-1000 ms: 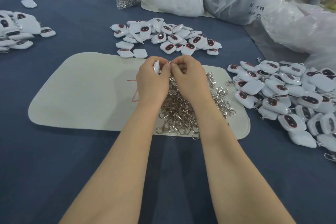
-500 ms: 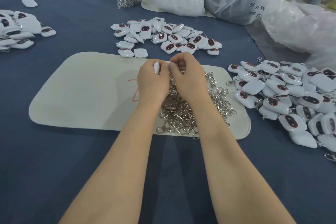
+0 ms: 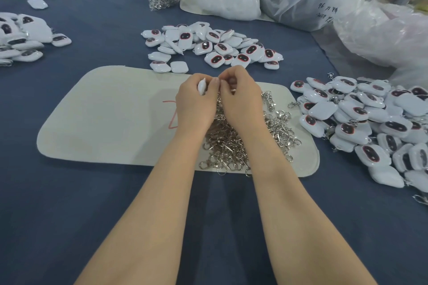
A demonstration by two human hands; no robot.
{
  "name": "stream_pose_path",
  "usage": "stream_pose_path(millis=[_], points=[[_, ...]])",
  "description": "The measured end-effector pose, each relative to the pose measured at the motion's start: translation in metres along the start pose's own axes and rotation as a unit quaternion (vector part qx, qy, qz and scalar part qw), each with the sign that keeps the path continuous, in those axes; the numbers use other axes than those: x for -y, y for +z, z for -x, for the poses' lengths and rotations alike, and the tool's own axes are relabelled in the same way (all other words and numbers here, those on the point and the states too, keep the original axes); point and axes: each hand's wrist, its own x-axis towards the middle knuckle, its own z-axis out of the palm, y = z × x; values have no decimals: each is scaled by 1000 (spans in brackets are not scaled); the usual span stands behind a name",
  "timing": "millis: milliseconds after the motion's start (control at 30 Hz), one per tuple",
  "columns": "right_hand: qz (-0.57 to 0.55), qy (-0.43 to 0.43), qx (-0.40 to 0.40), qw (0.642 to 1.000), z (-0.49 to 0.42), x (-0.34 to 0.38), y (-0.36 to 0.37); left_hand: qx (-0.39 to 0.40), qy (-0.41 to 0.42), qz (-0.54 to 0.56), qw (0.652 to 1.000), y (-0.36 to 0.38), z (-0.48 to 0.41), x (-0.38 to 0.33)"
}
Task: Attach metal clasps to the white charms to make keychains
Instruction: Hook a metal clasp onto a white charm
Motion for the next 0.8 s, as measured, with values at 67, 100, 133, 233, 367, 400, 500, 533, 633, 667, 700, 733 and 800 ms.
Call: stream_pose_path(millis=[67,100,133,233,367,400,500,533,633,667,700,733,800], points=[[-5,1,4,1000,0,0,0,0,-2,-7,1000,0,-1,1],[-7,1,7,1000,0,1,0,-1,-3,-11,1000,0,-1,1],[-10,1,9,1000,0,1,0,-2,-3,-14,1000,0,-1,1],[-19,3,9,1000,-1,1,0,-5,-4,-16,1000,1,-1,1],[-34,7,-15,999,-1,1,-1,5,-11,-7,1000,1,0,0],[-34,6,-18,999,-1,1,-1,9,-13,-9,1000,1,0,0],[-33,5,-16,999,-1,1,-2,11,-14,-12,1000,1,1,1],[-34,5,-15,999,-1,1,-2,8,-14,-16,1000,0,1,1],[-40,7,-10,999,0,1,-1,-2,-8,-27,1000,0,1,1],[-39,8,-10,999,0,1,-1,-4,-6,-32,999,0,0,1],[-39,9,-10,999,1,1,-1,-6,-5,-38,999,0,0,1],[-38,10,-11,999,1,1,0,-8,-5,-45,999,0,0,1],[-39,11,-15,999,1,2,0,-14,-3,-58,998,0,0,1]])
